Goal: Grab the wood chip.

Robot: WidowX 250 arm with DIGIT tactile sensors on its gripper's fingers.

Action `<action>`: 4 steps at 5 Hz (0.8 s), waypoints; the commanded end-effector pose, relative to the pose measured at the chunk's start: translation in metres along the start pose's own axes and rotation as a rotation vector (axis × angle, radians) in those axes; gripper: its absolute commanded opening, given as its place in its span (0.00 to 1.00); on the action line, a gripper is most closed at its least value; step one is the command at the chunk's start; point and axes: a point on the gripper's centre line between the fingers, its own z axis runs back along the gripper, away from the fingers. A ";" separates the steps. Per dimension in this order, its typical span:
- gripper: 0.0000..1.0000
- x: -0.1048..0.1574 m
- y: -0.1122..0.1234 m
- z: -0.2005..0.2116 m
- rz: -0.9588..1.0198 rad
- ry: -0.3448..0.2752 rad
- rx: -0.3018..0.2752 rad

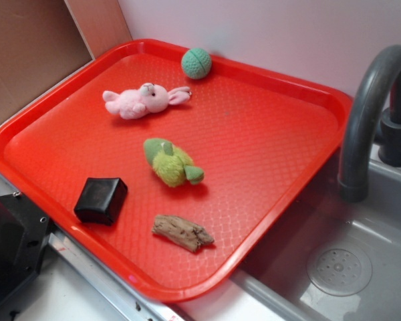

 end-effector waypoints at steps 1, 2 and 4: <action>1.00 0.000 0.000 0.000 0.000 0.000 0.000; 1.00 0.013 -0.004 -0.011 -0.162 0.043 -0.029; 1.00 0.052 -0.038 -0.052 -0.592 0.061 -0.034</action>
